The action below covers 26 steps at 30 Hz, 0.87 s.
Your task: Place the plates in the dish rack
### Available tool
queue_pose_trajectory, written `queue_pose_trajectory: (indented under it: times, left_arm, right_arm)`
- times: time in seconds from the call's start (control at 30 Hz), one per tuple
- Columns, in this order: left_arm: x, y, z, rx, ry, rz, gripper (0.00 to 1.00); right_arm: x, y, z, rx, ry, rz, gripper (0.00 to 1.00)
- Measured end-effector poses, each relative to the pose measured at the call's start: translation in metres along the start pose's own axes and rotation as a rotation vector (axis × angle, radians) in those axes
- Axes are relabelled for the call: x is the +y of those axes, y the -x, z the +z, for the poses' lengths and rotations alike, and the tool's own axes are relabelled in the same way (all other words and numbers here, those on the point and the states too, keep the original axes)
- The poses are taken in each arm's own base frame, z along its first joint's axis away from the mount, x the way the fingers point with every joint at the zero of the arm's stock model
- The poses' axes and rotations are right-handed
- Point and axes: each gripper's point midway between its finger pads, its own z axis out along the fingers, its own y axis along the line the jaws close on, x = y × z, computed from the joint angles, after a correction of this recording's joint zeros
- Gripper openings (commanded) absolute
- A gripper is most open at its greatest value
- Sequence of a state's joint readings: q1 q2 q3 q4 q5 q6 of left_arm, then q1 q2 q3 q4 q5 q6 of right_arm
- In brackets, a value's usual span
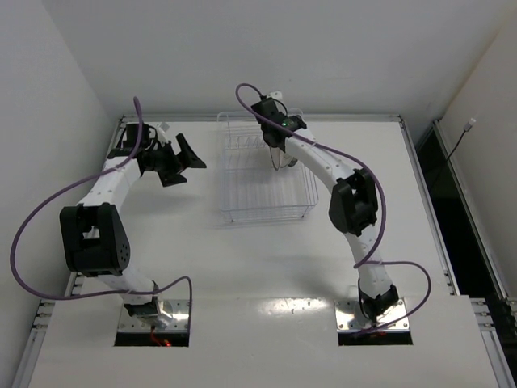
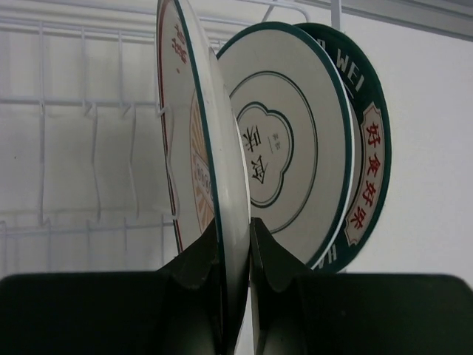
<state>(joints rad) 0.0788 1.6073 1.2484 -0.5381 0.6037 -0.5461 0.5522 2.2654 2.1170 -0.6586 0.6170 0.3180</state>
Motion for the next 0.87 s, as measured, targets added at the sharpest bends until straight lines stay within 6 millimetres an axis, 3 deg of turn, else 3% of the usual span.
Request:
queue_pose_trajectory:
  times: [0.07, 0.17, 0.2, 0.27, 0.3, 0.4, 0.43, 0.5, 0.73, 0.87]
  left_arm:
    - [0.000, 0.000, 0.000, 0.000, -0.002, 0.001, 0.98]
    - [-0.001, -0.001, 0.000, 0.004, -0.005, 0.000, 0.98]
    - [0.000, -0.001, 0.001, 0.005, -0.005, 0.002, 0.98]
    - [0.000, -0.001, 0.001, 0.006, -0.005, 0.001, 0.98]
    - [0.000, -0.001, 0.001, 0.008, -0.006, 0.001, 0.98]
    - [0.001, 0.000, 0.003, 0.012, -0.005, -0.002, 0.98]
    - [0.001, 0.001, 0.004, 0.013, -0.005, -0.003, 0.98]
    - [0.001, 0.003, 0.006, 0.014, -0.005, -0.003, 0.98]
    - [-0.011, 0.008, 0.012, 0.016, -0.096, 0.020, 0.98]
    - [-0.026, 0.013, 0.011, 0.004, -0.179, 0.051, 0.98]
  right_arm:
    - [0.004, 0.000, 0.005, -0.002, -0.012, -0.002, 0.01]
    - [0.004, 0.000, 0.007, 0.007, -0.006, 0.010, 0.23]
    - [0.003, -0.001, 0.007, 0.013, -0.001, 0.015, 0.39]
    - [0.003, -0.003, 0.007, 0.026, 0.013, 0.028, 0.53]
    - [0.002, -0.005, 0.006, 0.039, 0.021, 0.031, 0.65]
    - [-0.002, -0.006, -0.005, 0.066, 0.058, 0.048, 0.84]
    - [-0.004, -0.004, -0.014, 0.070, 0.078, 0.054, 0.95]
    - [-0.015, 0.004, -0.038, 0.070, 0.112, 0.071, 1.00]
    - [-0.075, 0.050, -0.153, -0.027, 0.310, 0.187, 1.00]
    - [-0.112, 0.029, -0.208, -0.065, 0.379, 0.220, 1.00]
